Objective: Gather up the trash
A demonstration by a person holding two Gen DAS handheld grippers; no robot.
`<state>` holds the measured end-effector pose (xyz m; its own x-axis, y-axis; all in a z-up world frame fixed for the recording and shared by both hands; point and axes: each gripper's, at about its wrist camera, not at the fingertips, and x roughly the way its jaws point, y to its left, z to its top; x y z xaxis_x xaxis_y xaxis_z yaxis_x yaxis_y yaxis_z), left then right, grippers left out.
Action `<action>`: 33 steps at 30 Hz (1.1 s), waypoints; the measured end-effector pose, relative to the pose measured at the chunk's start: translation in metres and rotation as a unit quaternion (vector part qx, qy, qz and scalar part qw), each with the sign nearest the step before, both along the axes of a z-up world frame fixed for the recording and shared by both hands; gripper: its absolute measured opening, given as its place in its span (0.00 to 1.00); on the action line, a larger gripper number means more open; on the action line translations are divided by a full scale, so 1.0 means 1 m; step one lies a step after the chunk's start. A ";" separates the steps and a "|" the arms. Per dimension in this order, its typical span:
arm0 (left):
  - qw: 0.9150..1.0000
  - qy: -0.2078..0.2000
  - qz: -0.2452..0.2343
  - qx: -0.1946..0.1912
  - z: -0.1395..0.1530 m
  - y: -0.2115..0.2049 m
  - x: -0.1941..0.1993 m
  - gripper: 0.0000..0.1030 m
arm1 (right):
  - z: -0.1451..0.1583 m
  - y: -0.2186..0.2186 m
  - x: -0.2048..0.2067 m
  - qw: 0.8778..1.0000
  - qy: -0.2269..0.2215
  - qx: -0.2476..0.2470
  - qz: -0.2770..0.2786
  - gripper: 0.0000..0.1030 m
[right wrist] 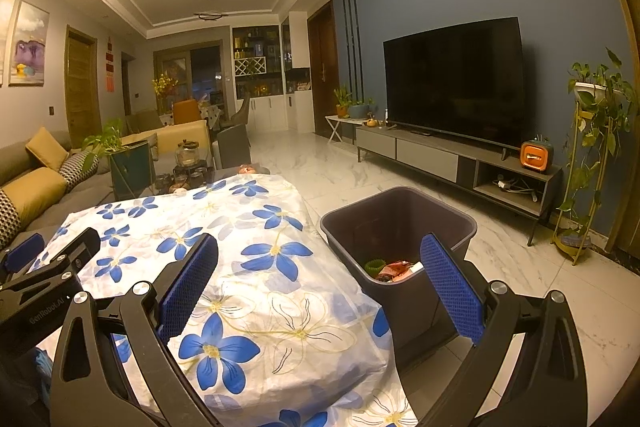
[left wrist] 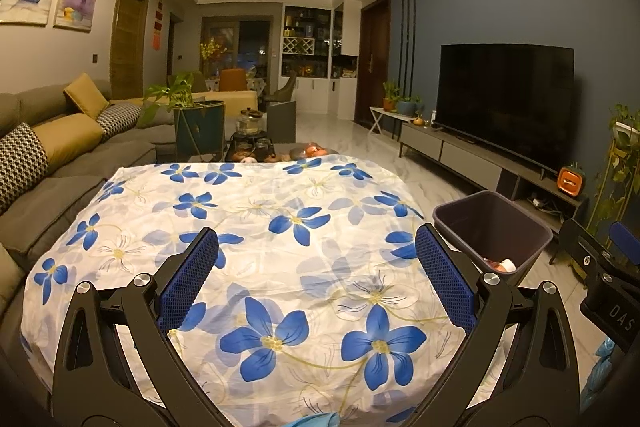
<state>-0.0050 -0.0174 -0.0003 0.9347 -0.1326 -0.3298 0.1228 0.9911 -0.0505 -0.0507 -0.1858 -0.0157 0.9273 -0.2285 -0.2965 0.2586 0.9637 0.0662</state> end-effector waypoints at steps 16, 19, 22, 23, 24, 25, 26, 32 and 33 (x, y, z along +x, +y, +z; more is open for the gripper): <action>1.000 -0.001 0.001 0.000 0.002 -0.001 0.000 0.94 | 0.008 0.003 0.001 1.000 -0.006 0.000 0.001 0.94; 1.000 -0.002 0.001 0.000 0.001 -0.001 0.000 0.94 | 0.009 0.003 0.000 1.000 -0.007 0.000 0.001 0.94; 1.000 -0.002 0.001 0.000 0.001 0.000 0.000 0.94 | 0.008 0.003 0.000 1.000 -0.006 0.000 0.002 0.94; 1.000 -0.002 0.001 0.000 0.001 -0.001 0.000 0.94 | 0.008 0.003 0.000 1.000 -0.007 0.000 0.002 0.94; 1.000 -0.002 0.001 -0.001 0.001 -0.001 0.000 0.94 | 0.009 0.003 0.000 1.000 -0.007 -0.001 0.002 0.94; 1.000 -0.002 0.000 -0.001 0.001 0.000 0.000 0.94 | 0.009 0.003 0.001 1.000 -0.007 -0.001 0.003 0.94; 1.000 -0.002 0.000 -0.001 0.001 -0.001 0.001 0.94 | 0.009 0.003 0.000 1.000 -0.007 -0.001 0.002 0.94; 1.000 -0.003 0.000 0.000 0.000 0.000 0.000 0.94 | 0.010 0.003 0.000 1.000 -0.008 0.000 0.003 0.94; 1.000 -0.002 0.001 0.000 0.000 0.000 0.000 0.94 | 0.010 0.003 -0.001 1.000 -0.008 0.000 0.003 0.94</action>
